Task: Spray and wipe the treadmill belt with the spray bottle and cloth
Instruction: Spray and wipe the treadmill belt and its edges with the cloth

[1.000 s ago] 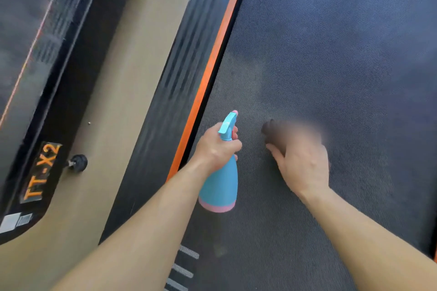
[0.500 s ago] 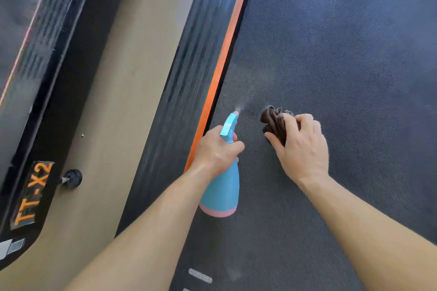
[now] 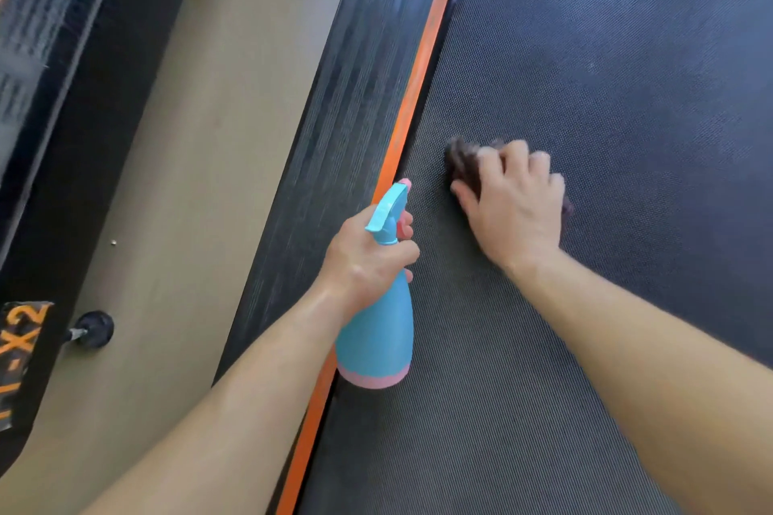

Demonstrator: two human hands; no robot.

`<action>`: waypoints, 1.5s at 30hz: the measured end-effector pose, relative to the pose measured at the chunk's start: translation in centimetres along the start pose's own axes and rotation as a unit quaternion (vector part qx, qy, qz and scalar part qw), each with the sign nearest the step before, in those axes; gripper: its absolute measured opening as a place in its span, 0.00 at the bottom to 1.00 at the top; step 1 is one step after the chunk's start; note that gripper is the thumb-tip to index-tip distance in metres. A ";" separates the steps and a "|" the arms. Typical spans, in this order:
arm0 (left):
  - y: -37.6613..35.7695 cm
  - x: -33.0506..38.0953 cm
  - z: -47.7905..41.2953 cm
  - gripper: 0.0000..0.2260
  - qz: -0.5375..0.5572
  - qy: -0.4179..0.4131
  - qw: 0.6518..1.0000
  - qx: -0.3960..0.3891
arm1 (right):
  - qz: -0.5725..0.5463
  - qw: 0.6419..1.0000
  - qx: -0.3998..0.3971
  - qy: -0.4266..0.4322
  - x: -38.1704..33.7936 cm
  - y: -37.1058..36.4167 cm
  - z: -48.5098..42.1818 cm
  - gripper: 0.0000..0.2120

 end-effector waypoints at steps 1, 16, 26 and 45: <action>0.2 0.0 -0.1 0.19 -0.002 0.000 1.000 0.005 | -0.006 0.999 0.010 0.053 -1.2 0.7 2.4 0.21; 1.7 1.3 -1.5 0.17 0.010 0.003 1.000 -0.019 | 0.004 0.999 0.019 0.049 -3.3 -0.2 -1.3 0.23; 3.1 1.1 -1.6 0.18 0.030 0.007 0.999 -0.027 | -0.023 0.999 -0.003 0.048 -3.3 -1.1 -7.3 0.24; 4.0 0.5 -1.9 0.27 0.079 0.011 0.996 -0.048 | -0.040 0.990 -0.006 0.138 -6.5 -1.7 -5.7 0.21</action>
Point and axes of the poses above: each hand's wrist, its own z-axis away from the middle knuckle, its own y-axis out of the back of the hand, x = y × z, the point moved 9 cm from there along -z, towards the middle knuckle, and after that the axes turned 14 degrees about x, right-handed, at the moved point
